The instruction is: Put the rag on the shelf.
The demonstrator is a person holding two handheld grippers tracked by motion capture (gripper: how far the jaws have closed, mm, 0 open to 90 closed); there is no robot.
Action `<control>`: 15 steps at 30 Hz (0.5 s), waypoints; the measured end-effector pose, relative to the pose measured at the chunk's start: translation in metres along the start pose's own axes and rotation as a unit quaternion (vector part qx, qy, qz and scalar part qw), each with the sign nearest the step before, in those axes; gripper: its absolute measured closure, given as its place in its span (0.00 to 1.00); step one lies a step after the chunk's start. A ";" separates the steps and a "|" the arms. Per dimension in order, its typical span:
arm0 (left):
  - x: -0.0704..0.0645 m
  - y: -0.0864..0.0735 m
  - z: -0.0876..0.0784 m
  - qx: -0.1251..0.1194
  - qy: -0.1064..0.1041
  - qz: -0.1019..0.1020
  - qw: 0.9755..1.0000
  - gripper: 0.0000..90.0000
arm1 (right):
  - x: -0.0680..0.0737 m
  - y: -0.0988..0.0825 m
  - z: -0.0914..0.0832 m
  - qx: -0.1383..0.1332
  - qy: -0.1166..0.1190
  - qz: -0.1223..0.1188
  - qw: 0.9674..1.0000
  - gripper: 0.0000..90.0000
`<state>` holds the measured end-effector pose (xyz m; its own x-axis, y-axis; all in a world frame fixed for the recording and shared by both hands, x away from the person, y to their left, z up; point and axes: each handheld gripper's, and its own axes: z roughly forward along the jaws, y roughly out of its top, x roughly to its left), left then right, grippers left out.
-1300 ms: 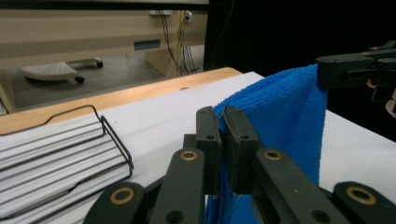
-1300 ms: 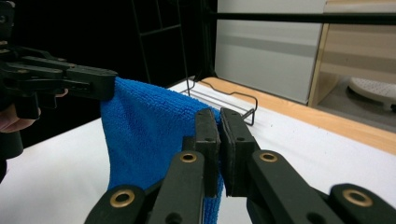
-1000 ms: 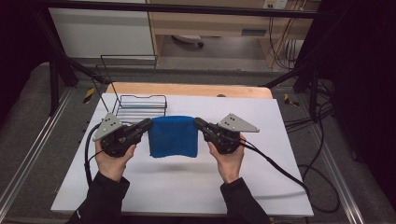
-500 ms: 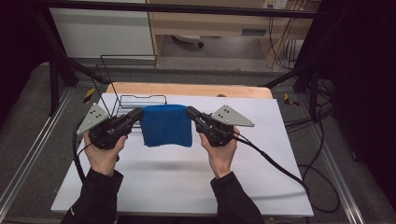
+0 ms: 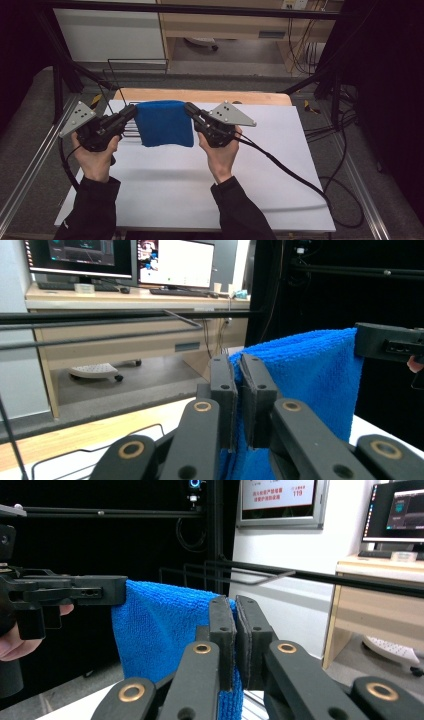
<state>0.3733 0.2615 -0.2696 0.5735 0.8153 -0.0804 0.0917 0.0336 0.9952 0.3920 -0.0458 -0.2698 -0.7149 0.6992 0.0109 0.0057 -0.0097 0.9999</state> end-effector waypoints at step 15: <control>0.016 0.027 -0.005 -0.039 0.014 -0.003 0.999 0.95 | 0.007 0.027 0.026 -0.025 -0.003 -0.016 1.000 0.97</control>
<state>0.3811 0.2782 -0.2438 0.5500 0.8306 -0.0866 0.0306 0.0836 0.9960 0.4051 -0.0230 -0.2421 -0.7105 0.7034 -0.0208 -0.0523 -0.0234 0.9984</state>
